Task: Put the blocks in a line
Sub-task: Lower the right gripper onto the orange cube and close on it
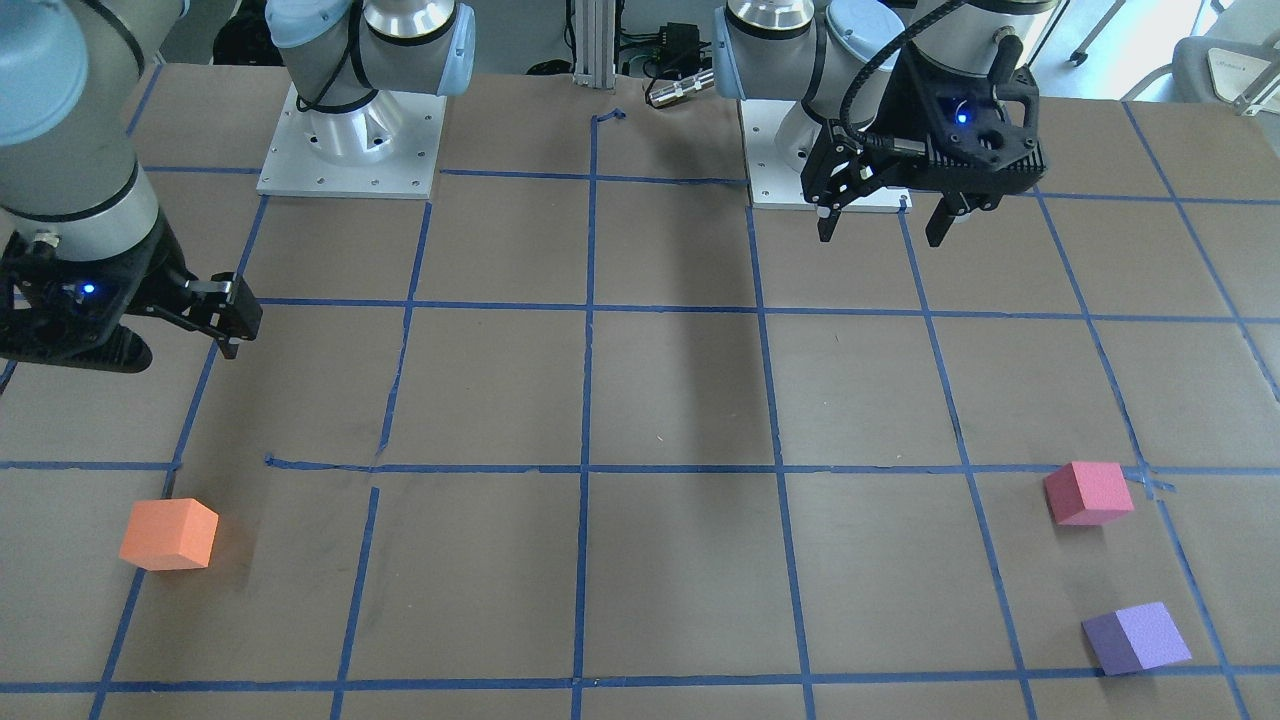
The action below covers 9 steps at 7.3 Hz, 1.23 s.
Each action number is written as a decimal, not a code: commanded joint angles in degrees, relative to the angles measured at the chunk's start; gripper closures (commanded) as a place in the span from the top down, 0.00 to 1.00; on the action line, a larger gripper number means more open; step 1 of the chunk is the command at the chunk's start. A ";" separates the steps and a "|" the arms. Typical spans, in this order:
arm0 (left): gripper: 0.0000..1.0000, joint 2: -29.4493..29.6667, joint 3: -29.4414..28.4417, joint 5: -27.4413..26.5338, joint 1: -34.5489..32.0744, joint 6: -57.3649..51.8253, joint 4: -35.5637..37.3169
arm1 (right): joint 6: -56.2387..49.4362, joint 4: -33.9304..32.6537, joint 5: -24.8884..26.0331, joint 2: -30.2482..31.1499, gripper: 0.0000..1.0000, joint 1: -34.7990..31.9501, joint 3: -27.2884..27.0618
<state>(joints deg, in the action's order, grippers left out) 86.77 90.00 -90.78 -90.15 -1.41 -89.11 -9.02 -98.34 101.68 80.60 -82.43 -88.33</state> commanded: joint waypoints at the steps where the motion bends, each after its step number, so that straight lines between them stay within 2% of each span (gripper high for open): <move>1: 1.00 0.16 0.00 -0.01 -0.03 0.00 0.07 | -16.22 -8.93 -8.53 -4.63 1.00 7.61 -0.26; 3: 1.00 0.16 0.00 -0.01 -0.03 0.00 0.07 | -18.66 -11.16 -10.44 -9.21 1.00 9.66 -0.35; 6: 1.00 0.07 0.00 -0.01 -0.03 -0.18 0.07 | -21.57 -20.10 -10.36 -16.50 1.00 10.80 -0.70; 9: 1.00 -0.28 0.00 -0.01 -0.03 -0.09 0.07 | -20.96 -21.72 -10.27 -20.56 1.00 10.80 -1.23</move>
<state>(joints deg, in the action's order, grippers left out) 86.75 90.00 -90.77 -90.17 -1.50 -89.05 -30.12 -119.40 91.32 61.25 -71.67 -89.21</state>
